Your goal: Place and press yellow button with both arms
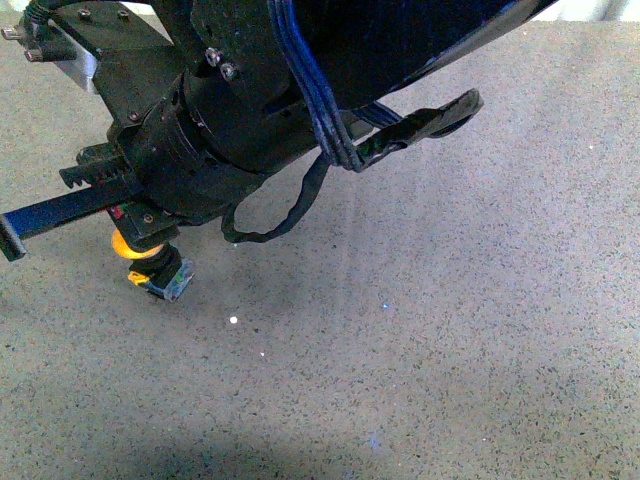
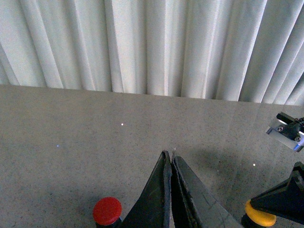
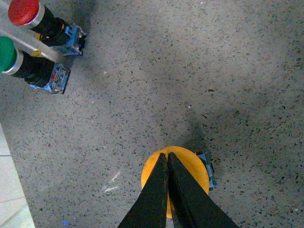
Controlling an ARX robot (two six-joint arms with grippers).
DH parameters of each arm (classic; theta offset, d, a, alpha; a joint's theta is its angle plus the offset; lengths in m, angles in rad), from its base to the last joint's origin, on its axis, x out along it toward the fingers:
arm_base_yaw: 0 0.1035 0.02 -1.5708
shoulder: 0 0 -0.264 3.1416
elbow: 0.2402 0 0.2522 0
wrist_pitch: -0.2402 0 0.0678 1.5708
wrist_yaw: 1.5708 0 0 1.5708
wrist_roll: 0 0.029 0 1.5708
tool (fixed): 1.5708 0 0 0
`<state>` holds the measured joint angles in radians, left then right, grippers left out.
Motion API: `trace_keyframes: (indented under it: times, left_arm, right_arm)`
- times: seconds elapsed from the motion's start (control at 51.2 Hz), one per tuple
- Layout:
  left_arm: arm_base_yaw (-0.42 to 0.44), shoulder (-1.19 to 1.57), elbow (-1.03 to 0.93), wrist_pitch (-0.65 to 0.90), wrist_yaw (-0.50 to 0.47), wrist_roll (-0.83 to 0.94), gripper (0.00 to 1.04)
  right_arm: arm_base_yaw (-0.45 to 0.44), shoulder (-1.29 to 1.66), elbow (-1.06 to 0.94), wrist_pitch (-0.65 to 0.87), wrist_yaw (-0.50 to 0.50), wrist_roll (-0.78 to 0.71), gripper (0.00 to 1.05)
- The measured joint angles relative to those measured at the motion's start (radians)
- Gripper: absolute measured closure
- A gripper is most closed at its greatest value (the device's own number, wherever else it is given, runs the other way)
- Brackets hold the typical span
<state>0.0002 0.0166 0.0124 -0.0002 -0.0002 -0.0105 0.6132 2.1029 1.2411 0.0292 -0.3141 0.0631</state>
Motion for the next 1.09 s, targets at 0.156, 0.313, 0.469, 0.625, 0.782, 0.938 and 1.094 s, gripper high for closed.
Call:
trace_keyframes:
  times: [0.156,0.313,0.469,0.625,0.782,0.938,1.094]
  left_arm:
    - [0.000,0.000,0.000,0.000,0.000,0.000,1.03]
    - [0.000,0.000,0.000,0.000,0.000,0.000,1.03]
    - [0.000,0.000,0.000,0.000,0.000,0.000,1.03]
    - [0.000,0.000,0.000,0.000,0.000,0.000,1.03]
    - [0.000,0.000,0.000,0.000,0.000,0.000,1.03]
    - [0.000,0.000,0.000,0.000,0.002,0.000,1.03]
    - [0.000,0.000,0.000,0.000,0.000,0.000,1.03]
  right_arm:
    - [-0.012,-0.013,-0.035,0.069,-0.024,0.060,1.03]
    - [-0.048,-0.057,-0.075,0.129,-0.031,0.156,1.03]
    - [-0.119,-0.152,-0.123,0.199,-0.045,0.243,1.03]
    - [-0.252,-0.375,-0.249,0.282,-0.019,0.293,0.94]
    - [-0.357,-0.571,-0.419,0.307,0.043,0.213,0.66]
    - [-0.369,-0.681,-0.654,0.749,0.484,0.020,0.81]
    - [-0.415,-0.774,-0.811,0.864,0.510,-0.040,1.03]
